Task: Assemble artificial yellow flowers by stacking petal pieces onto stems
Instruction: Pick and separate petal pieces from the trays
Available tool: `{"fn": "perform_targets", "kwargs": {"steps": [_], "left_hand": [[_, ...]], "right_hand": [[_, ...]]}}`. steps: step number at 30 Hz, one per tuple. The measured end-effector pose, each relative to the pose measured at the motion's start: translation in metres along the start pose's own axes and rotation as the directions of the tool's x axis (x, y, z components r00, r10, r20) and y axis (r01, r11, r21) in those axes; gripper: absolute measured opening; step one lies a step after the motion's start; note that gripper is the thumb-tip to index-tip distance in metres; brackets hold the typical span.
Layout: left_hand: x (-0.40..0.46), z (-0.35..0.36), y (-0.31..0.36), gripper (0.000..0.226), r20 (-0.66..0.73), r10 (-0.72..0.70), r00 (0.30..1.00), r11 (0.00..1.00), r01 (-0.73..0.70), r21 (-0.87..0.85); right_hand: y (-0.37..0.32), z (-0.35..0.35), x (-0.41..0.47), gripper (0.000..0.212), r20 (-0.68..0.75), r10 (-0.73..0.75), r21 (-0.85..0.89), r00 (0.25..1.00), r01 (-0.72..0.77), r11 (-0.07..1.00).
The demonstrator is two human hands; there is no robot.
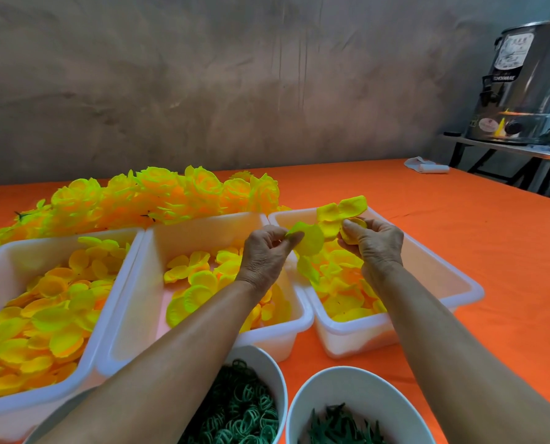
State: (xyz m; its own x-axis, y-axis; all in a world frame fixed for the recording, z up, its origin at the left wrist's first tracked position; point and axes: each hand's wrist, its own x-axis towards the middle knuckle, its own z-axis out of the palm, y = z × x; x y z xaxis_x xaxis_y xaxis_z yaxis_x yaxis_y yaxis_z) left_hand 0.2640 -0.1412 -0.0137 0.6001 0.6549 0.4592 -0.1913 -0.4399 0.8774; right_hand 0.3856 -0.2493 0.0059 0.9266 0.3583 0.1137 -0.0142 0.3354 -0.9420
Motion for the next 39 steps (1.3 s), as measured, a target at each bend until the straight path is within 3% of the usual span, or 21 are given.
{"fn": "perform_targets", "kwargs": {"steps": [3, 7, 11, 16, 20, 24, 28, 32, 35, 39], "left_hand": [[-0.003, 0.004, 0.003, 0.01, 0.126, 0.035, 0.991, 0.999, -0.037, 0.008], [-0.005, 0.01, 0.0, 0.021, 0.235, 0.102, 0.966, 0.976, -0.143, 0.164], [-0.006, 0.012, -0.006, 0.014, 0.343, 0.109, 0.933, 0.937, -0.211, 0.277], [-0.007, 0.014, -0.007, 0.014, 0.301, 0.126, 0.945, 0.882, -0.246, 0.402], [-0.007, 0.014, -0.005, 0.011, 0.273, 0.14, 0.952, 0.881, -0.246, 0.404], [-0.005, 0.012, -0.004, 0.007, 0.175, 0.188, 0.966, 0.875, -0.246, 0.417], [-0.004, 0.01, -0.003, 0.011, 0.113, 0.131, 0.985, 0.919, -0.163, 0.359], [-0.006, 0.012, -0.003, 0.022, 0.213, 0.11, 0.971, 0.911, -0.185, 0.37], [-0.008, 0.014, -0.002, 0.02, 0.245, 0.126, 0.961, 0.882, -0.222, 0.416], [-0.005, 0.011, 0.002, 0.018, 0.089, 0.25, 0.964, 0.859, -0.263, 0.439]], "right_hand": [[-0.001, 0.0, -0.001, 0.014, 0.006, -0.016, 0.005, 1.0, 0.016, 1.0], [-0.002, 0.0, -0.001, 0.016, -0.008, -0.036, 0.003, 0.999, 0.036, 0.999], [-0.002, 0.001, -0.001, 0.018, -0.032, -0.047, -0.038, 0.998, 0.046, 0.998], [-0.004, 0.0, -0.006, 0.015, 0.026, -0.056, -0.066, 0.998, 0.058, 0.996], [-0.006, 0.002, -0.01, 0.009, 0.09, -0.058, -0.054, 0.994, 0.063, 0.997], [-0.008, 0.003, -0.01, 0.012, 0.059, -0.077, -0.022, 0.995, 0.079, 0.997], [-0.008, 0.001, -0.005, 0.012, -0.024, -0.112, 0.028, 0.993, 0.112, 0.993], [-0.006, -0.002, 0.0, 0.015, -0.094, -0.115, 0.072, 0.989, 0.122, 0.99], [-0.005, -0.001, 0.0, 0.007, -0.054, -0.134, 0.001, 0.989, 0.134, 0.991], [0.0, 0.004, -0.003, 0.021, 0.092, -0.179, -0.176, 0.979, 0.193, 0.965]]}}
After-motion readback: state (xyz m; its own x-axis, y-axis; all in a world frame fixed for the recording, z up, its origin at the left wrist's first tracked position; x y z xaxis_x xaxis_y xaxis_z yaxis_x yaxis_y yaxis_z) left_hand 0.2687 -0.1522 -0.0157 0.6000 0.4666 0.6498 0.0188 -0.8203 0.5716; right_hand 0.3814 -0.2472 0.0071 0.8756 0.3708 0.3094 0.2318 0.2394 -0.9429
